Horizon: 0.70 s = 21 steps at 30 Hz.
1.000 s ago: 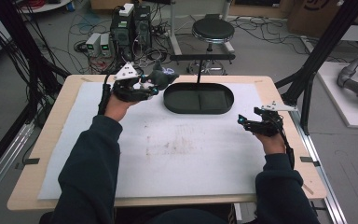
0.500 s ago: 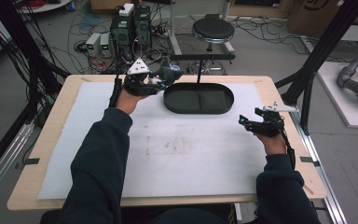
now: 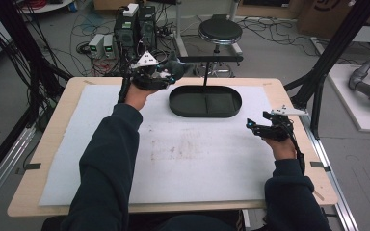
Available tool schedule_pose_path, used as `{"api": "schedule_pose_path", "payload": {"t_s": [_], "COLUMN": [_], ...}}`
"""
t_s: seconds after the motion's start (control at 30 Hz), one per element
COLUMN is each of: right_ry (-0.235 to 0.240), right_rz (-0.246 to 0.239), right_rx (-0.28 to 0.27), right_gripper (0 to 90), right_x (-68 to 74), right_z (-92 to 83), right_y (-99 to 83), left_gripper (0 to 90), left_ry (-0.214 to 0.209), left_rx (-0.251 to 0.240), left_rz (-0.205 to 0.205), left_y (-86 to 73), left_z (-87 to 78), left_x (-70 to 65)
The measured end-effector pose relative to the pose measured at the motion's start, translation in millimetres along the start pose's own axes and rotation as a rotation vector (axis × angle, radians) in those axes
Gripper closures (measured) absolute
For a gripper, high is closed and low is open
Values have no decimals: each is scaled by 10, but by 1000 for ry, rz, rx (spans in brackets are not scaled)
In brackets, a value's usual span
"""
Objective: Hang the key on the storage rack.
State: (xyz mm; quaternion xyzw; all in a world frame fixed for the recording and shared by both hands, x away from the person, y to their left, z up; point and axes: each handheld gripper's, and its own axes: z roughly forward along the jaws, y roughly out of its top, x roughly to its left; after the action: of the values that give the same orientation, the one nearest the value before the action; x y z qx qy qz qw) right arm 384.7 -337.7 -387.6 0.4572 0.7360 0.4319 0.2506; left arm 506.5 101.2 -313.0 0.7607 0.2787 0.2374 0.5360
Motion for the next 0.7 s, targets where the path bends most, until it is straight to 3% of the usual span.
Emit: {"api": "schedule_pose_path", "payload": {"t_s": [0.3,0.47,0.63,0.7], "right_ry": [6,8,9,8], "right_rz": [-6,-6,-9,-6], "right_rx": [-1,0,1,2], "right_gripper": [229,233,233,233], "right_x": [-7,-2,8,8], "right_z": [-10,-10,-9,-8], "right_y": [-3,-2,-1,-1], "left_gripper": [470,470,469,469], "left_ry": [81,121,146,153], "left_rx": [-5,25,70,96], "left_rz": [-103,-138,-136,-111], "left_y": [-63,-174,-300,-328], "left_z": [55,73,104,142], "left_x": [72,90,100,70]}}
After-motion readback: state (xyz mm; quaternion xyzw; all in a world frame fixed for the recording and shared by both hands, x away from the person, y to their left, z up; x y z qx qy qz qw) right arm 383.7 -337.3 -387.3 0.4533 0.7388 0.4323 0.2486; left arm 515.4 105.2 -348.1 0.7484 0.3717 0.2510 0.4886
